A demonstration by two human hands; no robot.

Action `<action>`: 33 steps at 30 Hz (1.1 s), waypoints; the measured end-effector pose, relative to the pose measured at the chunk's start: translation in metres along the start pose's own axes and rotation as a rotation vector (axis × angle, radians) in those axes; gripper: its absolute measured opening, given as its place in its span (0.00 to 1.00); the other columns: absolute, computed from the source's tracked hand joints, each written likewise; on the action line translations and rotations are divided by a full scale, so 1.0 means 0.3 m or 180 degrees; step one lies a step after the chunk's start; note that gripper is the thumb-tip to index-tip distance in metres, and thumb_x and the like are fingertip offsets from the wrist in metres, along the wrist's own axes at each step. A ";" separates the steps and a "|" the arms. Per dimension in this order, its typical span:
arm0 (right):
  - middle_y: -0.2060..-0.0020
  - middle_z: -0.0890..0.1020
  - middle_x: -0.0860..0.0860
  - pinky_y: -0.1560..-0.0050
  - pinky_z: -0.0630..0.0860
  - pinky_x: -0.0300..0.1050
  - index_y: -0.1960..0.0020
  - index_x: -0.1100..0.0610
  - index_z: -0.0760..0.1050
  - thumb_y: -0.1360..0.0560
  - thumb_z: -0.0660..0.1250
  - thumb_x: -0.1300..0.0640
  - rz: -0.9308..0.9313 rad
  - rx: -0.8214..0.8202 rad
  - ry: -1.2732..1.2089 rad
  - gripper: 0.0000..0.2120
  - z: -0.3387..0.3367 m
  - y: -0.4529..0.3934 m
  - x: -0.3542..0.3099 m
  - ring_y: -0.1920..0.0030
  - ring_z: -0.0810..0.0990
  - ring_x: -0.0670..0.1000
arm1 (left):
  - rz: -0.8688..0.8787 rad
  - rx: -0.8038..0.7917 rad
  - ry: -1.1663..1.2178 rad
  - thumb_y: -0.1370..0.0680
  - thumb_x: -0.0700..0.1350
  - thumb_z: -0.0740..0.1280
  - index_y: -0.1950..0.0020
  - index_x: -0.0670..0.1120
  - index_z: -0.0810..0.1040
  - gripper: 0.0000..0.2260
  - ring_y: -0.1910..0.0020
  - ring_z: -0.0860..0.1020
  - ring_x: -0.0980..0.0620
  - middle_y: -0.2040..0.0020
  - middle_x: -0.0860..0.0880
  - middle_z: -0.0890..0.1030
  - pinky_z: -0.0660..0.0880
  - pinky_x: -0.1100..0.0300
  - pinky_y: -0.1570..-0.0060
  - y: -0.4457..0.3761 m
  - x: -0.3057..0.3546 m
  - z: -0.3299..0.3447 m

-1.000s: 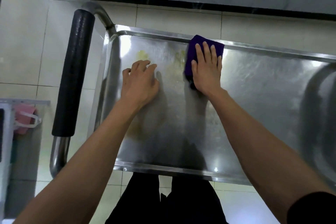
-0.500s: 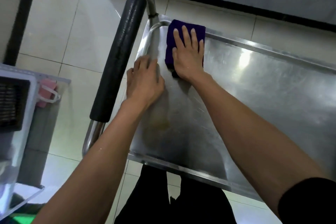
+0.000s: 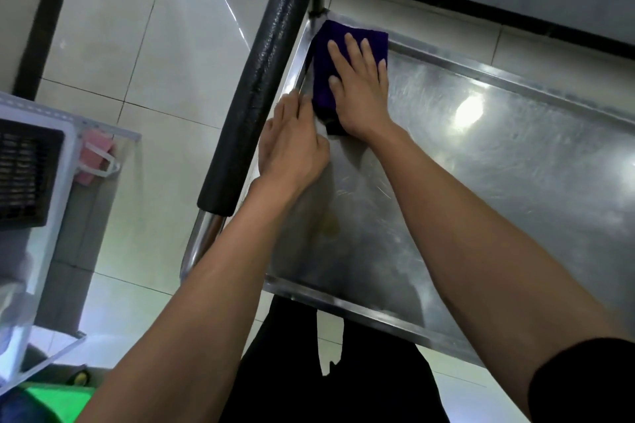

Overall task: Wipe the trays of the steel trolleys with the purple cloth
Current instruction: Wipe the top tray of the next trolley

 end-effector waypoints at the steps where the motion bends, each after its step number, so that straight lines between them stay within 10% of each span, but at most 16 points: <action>1: 0.19 0.48 0.49 0.23 0.38 0.55 0.19 0.47 0.50 0.16 0.50 0.52 0.0048 0.0016 0.0011 0.26 0.000 0.021 0.013 0.20 0.42 0.52 | 0.0032 -0.0020 -0.0052 0.22 0.45 0.62 0.23 0.44 0.62 0.27 0.22 0.57 0.43 0.21 0.42 0.59 0.61 0.46 0.26 0.006 0.004 0.010; 19: 0.19 0.47 0.49 0.22 0.41 0.56 0.19 0.47 0.48 0.15 0.49 0.52 0.1061 0.0294 0.0039 0.26 -0.166 0.529 0.550 0.20 0.42 0.53 | 0.1264 -0.0585 -0.0620 0.21 0.56 0.60 0.25 0.51 0.67 0.25 0.23 0.59 0.45 0.23 0.46 0.65 0.59 0.38 0.29 0.158 0.424 0.198; 33: 0.19 0.47 0.50 0.22 0.40 0.58 0.19 0.47 0.46 0.16 0.47 0.51 0.0997 0.0406 0.0204 0.26 -0.106 0.728 0.592 0.20 0.42 0.54 | 0.0844 -0.0200 -0.0666 0.19 0.53 0.60 0.25 0.50 0.67 0.23 0.21 0.56 0.43 0.21 0.45 0.61 0.54 0.36 0.26 0.297 0.393 0.184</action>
Point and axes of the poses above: each hand's wrist, its own y-axis away from the middle knuckle, its own z-axis out of the palm, x = y × z, the point moved 2 cm from there along -y, towards the middle knuckle
